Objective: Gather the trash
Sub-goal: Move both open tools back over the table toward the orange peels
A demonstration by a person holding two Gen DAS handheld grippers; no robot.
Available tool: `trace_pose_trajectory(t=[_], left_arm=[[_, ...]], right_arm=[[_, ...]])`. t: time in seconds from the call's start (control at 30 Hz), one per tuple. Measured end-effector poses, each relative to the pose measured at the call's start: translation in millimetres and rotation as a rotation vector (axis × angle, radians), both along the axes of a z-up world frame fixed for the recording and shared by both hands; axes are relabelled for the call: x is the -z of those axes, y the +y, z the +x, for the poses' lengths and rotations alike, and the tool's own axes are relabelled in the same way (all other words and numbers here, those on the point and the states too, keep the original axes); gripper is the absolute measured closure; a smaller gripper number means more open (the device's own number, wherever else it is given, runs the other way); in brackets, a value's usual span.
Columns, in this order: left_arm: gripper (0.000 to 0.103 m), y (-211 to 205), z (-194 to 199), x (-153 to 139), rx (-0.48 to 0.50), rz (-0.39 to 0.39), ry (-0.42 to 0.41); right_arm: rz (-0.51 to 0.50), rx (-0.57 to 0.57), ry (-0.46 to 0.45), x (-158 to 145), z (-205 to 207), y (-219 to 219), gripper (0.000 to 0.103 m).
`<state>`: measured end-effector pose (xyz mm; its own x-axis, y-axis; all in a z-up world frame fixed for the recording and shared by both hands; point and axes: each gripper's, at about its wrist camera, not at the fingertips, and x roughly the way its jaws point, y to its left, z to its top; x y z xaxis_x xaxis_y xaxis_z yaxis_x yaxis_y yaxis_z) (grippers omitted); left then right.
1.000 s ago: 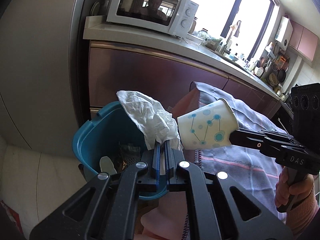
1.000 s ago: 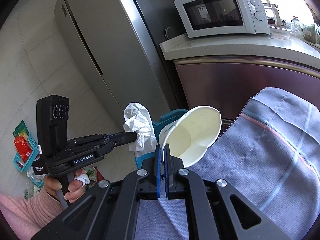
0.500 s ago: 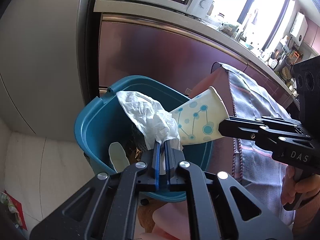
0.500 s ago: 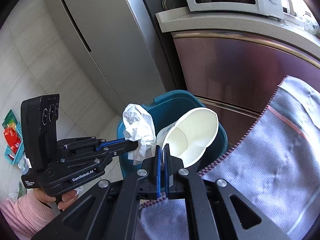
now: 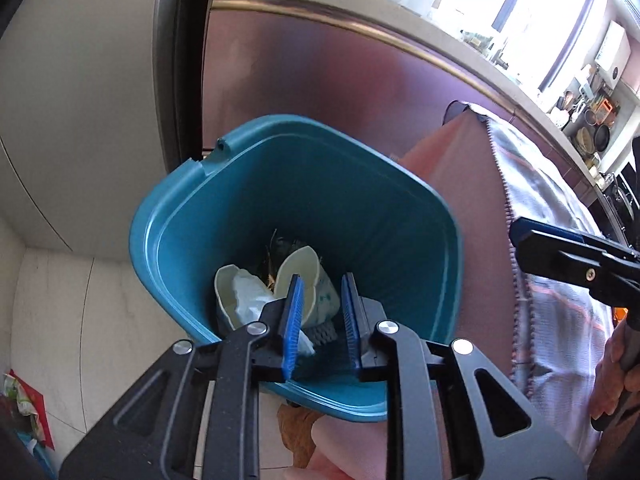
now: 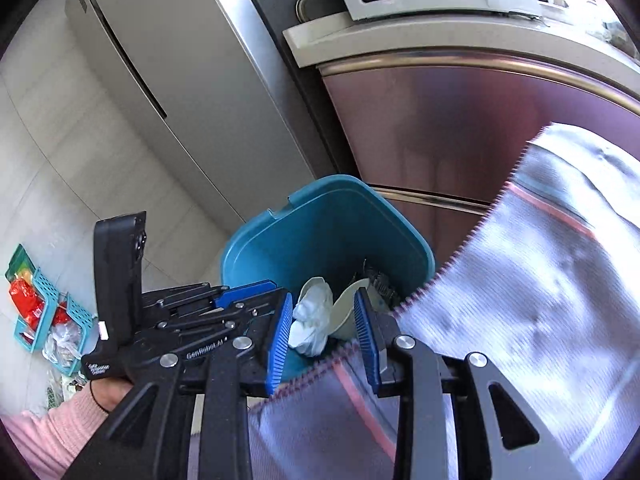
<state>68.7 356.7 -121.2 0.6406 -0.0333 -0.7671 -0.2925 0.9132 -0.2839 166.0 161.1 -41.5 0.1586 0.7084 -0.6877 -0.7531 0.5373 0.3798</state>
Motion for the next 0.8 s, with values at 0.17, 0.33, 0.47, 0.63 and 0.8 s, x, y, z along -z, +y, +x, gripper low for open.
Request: trace_pose_trajectory(t=[0.17,0.33,0.47,0.63,0.8], left_arm=[[0.081,-16,-6,-23,0.033,0.019,-0.083],[0.077,-40,-19,-49,0.104,0.018,-0.181],[0.074,-72,-22,-72,0.188,0.026,-0.241],[0.070,-119,-18,-90,0.304,0.020,-0.289],[0.069,-172,-12,-99,0.420,0.004,-0.303]], right_arm=[[0.057,0.029,-0.014,-11,-12,-38,0.068],[0.107,0.069,-0.041,-23,-26,-77,0.062],[0.139,0.114,-0.078,-36,-38,-113,0.061],[0.168,0.199,-0.125,-51,-51,-164,0.058],[0.177,0.305,-0.149,-56,-57,-212,0.058]])
